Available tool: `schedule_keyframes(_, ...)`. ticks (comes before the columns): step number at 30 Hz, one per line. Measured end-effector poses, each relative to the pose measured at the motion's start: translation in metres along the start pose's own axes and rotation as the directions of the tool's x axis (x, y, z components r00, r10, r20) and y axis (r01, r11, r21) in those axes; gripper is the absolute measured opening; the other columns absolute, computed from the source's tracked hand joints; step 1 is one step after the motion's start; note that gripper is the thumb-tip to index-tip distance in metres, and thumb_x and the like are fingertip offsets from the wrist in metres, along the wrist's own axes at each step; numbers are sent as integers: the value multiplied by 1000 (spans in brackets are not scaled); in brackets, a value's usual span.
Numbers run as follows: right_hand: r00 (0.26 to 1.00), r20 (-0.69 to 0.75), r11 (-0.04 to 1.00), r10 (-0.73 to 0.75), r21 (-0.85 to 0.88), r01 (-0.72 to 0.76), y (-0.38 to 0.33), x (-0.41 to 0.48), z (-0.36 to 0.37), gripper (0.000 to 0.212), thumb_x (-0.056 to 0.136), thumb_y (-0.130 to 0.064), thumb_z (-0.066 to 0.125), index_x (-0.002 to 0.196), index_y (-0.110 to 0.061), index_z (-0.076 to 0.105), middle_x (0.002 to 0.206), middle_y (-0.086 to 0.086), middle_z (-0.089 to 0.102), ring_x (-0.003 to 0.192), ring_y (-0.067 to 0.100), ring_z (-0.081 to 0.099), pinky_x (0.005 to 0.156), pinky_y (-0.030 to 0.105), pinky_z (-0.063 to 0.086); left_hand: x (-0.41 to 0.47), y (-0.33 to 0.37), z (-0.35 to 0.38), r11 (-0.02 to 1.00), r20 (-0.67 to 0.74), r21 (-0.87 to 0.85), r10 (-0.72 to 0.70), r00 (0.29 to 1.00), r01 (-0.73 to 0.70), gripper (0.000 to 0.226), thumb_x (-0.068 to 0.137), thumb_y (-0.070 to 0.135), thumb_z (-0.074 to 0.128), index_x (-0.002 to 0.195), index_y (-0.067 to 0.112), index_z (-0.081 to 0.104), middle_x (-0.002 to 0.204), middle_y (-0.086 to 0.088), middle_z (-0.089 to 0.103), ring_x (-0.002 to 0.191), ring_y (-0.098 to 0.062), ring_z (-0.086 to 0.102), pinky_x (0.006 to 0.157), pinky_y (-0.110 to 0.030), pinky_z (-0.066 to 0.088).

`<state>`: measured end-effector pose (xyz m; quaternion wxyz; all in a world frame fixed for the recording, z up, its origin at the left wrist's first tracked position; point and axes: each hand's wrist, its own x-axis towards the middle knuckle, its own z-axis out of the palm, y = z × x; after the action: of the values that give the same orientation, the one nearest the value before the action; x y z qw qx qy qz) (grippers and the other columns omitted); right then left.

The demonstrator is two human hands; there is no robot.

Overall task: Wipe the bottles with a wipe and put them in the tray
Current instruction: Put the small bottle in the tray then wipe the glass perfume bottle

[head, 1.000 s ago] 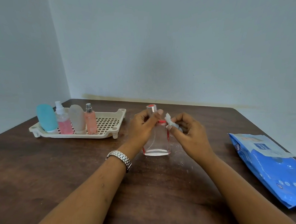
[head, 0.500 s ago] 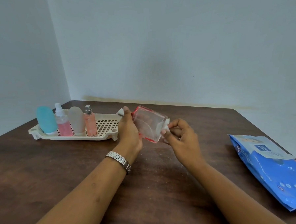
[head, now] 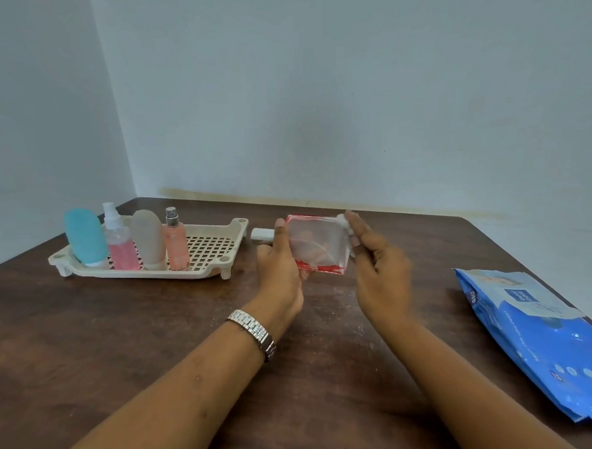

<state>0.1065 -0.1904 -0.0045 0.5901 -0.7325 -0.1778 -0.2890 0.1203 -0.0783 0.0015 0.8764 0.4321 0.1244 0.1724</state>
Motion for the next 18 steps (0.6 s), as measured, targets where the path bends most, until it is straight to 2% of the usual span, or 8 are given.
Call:
schedule_keyframes(2,993,86,994,-80,-66,86,0,-8,7,41,93,-4,50,125,-30,50,131,-8,53,108,1,56,85,8,46,4,7,-4,999,-62,-45,-4,998,1,40,97,38,50,121,6,51,109,-12,65,95,-24,67,69,-36,59)
schedule_keyframes(4,971,180,975,-159,-127,183,0,-14,14,42,91,2,52,124,-24,54,134,-5,47,119,-6,42,98,10,38,11,15,-8,997,-131,-74,-9,991,0,41,97,38,51,123,7,50,110,-13,63,97,-26,66,82,-44,58)
schedule_keyframes(6,953,221,951,-206,-184,248,1,-16,16,37,89,4,54,119,-16,62,133,-2,48,118,-6,41,99,12,38,14,19,-10,996,-170,-94,-11,985,-6,40,96,39,51,122,8,49,108,-11,61,96,-26,65,84,-45,57)
schedule_keyframes(10,947,164,935,-277,-180,305,-1,-11,9,27,85,3,60,106,-10,69,116,-9,54,109,-16,40,88,2,40,14,16,-8,993,-142,-115,-18,990,2,39,96,39,51,121,9,51,111,-11,62,96,-24,66,67,-36,59)
schedule_keyframes(13,977,72,975,-198,-90,204,-2,-7,4,25,84,-1,64,101,-18,71,109,-8,63,97,-15,56,78,5,47,12,16,-6,993,-68,-119,-4,998,-4,41,96,39,51,121,7,52,111,-12,63,90,-22,66,56,-29,58)
schedule_keyframes(16,997,-71,995,-26,93,33,0,-1,1,23,87,-6,61,100,-23,69,105,-6,69,95,-3,63,76,11,51,2,14,-4,995,66,33,93,993,-96,37,95,40,50,114,8,54,98,-7,65,76,-14,67,51,-23,53)
schedule_keyframes(18,985,-125,967,118,239,-86,2,9,-6,21,89,-10,58,99,-24,69,102,-9,70,96,3,64,78,21,53,-5,9,-4,979,194,122,139,971,-165,27,95,38,51,105,13,54,96,-4,68,78,-13,69,59,-24,54)
